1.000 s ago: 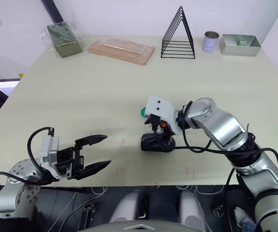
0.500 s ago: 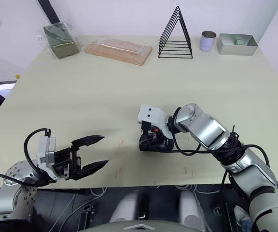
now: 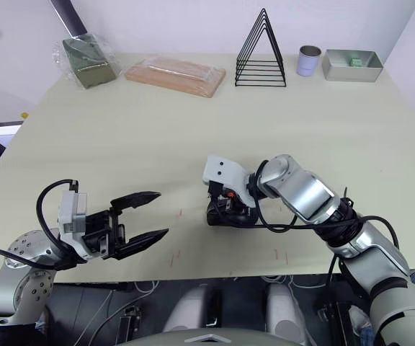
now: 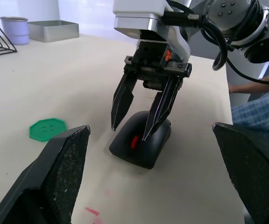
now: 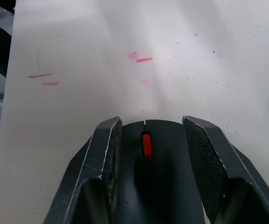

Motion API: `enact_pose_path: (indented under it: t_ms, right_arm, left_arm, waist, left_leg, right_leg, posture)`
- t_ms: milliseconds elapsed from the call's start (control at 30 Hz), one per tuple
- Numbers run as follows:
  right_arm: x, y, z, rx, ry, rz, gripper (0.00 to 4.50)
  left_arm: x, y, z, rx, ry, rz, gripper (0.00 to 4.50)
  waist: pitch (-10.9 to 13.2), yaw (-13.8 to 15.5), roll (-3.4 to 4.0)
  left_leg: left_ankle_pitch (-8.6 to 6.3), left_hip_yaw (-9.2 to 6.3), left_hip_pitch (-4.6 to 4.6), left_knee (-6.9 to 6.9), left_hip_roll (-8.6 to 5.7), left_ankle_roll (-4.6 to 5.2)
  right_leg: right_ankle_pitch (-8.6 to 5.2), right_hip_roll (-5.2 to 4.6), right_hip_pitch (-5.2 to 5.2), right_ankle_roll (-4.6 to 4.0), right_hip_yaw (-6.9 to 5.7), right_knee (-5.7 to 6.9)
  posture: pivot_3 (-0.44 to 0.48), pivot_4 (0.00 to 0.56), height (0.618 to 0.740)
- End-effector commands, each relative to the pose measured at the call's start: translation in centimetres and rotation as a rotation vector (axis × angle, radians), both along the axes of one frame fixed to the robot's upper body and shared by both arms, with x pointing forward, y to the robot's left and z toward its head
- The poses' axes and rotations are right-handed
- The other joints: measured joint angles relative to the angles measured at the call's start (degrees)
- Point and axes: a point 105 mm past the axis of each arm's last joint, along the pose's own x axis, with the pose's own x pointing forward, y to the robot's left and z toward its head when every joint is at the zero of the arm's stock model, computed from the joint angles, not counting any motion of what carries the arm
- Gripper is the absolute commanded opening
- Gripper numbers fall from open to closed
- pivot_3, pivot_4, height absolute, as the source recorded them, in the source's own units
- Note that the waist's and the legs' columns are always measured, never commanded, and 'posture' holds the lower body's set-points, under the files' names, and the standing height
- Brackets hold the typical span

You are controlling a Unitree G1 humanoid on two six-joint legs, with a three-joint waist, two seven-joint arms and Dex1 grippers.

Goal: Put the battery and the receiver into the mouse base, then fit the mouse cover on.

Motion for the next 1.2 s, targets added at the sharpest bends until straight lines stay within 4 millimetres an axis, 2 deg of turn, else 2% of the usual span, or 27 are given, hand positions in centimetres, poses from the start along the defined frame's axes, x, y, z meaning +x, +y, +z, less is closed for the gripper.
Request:
enact_pose_path:
  t_ms: [33,233,400,467,633,667,733,800,867,1000,1067,1200]
  right_arm:
    - [0.0,0.4,0.2,0.014,-0.026,0.012,2.19]
    - [0.0,0.4,-1.8,-0.042,-0.005,0.012,2.19]
    - [-0.1,-0.7,-4.4,-0.138,0.029,-0.003,2.19]
    - [0.2,-0.8,-4.3,-0.121,0.009,-0.009,2.19]
    - [-0.4,-0.2,1.0,0.146,-0.015,0.024,2.19]
    - [-1.0,-0.7,2.2,0.204,-0.024,0.036,2.19]
    - [-1.9,-1.9,3.2,0.264,-0.061,0.060,2.19]
    - [-2.2,-3.0,3.1,0.286,-0.078,0.037,2.19]
    - [-3.0,-3.6,4.0,0.459,-0.041,0.041,2.19]
    - [-2.4,-5.8,3.1,0.545,-0.074,-0.088,2.19]
    - [-1.7,-6.6,2.5,0.610,-0.094,-0.170,2.19]
    - [-1.3,-8.0,-0.1,0.743,-0.106,-0.342,2.19]
  left_arm:
    - [-0.2,-0.2,0.4,0.008,-0.024,-0.013,4.50]
    - [-0.1,0.5,-0.2,0.030,-0.014,0.000,4.50]
    - [0.0,0.8,-0.5,0.046,-0.007,0.002,4.50]
    - [0.1,0.8,-0.6,0.048,-0.007,0.001,4.50]
    - [0.1,0.9,-0.6,0.049,-0.007,0.001,4.50]
    - [0.0,1.0,-0.7,0.049,-0.006,0.001,4.50]
    - [0.0,1.1,-0.7,0.049,-0.006,0.003,4.50]
    - [0.0,1.2,-0.7,0.052,-0.017,0.006,4.50]
    - [0.0,1.3,-0.8,0.058,-0.022,0.006,4.50]
    - [-0.1,1.4,-1.1,0.068,-0.020,0.000,4.50]
    - [-0.2,1.4,-1.2,0.062,-0.007,-0.005,4.50]
    - [-0.1,1.6,-1.1,0.059,-0.002,-0.005,4.50]
  waist:
    - [0.00,0.00,0.00]
    - [0.00,0.02,0.00]
    - [-0.08,0.09,-0.01]
    - [-0.12,0.12,-0.04]
    - [-0.14,0.20,-0.06]
    - [-0.13,0.35,-0.07]
    - [-0.12,0.51,-0.04]
    - [-0.14,0.51,-0.07]
    - [-0.18,0.49,-0.15]
    - [-0.11,0.45,-0.03]
    - [-0.12,0.39,-0.05]
    - [-0.10,0.49,-0.02]
  left_leg:
    - [0.00,0.00,0.00,0.00,0.00,-0.01]
    - [0.04,0.00,0.00,0.00,-0.02,0.00]
    - [0.14,0.00,0.02,0.00,-0.04,0.17]
    - [0.14,0.00,0.04,0.00,-0.04,0.16]
    - [0.02,-0.01,0.03,0.00,-0.05,-0.03]
    - [0.03,-0.02,0.02,0.00,-0.05,-0.03]
    - [0.03,-0.11,-0.07,-0.01,-0.05,-0.02]
    - [0.03,-0.11,-0.09,-0.05,-0.06,-0.01]
    - [0.03,-0.10,-0.06,-0.07,-0.06,-0.01]
    - [0.17,-0.07,0.02,-0.17,-0.05,0.14]
    - [0.19,-0.07,0.05,-0.17,-0.05,0.14]
    - [0.22,-0.09,0.10,-0.24,-0.05,0.09]
  right_leg:
    - [0.00,0.00,0.00,0.00,0.00,0.00]
    - [0.00,0.01,0.00,0.00,-0.03,0.00]
    - [0.00,0.01,0.01,0.00,-0.12,0.01]
    - [0.00,0.00,0.03,0.00,-0.19,0.01]
    - [0.00,-0.04,0.03,0.00,-0.15,0.02]
    - [0.00,-0.04,0.03,0.00,-0.14,0.02]
    - [0.00,-0.08,0.00,0.00,-0.21,0.00]
    - [0.00,-0.11,0.00,0.00,-0.31,-0.04]
    - [0.00,-0.23,0.01,0.00,-0.54,-0.06]
    - [-0.02,-0.23,0.04,-0.03,-0.53,-0.04]
    - [-0.02,-0.23,0.05,-0.03,-0.51,-0.01]
    - [-0.04,-0.21,0.06,-0.07,-0.55,0.01]
  posture:
    - [0.000,0.150,0.740]
    - [0.000,0.150,0.740]
    - [0.000,0.150,0.740]
    - [0.000,0.150,0.740]
    - [0.000,0.150,0.740]
    - [0.000,0.150,0.740]
    - [0.000,0.150,0.740]
    - [0.000,0.150,0.740]
    - [0.000,0.150,0.740]
    - [0.000,0.150,0.740]
    - [0.000,0.150,0.740]
    - [0.000,0.150,0.740]
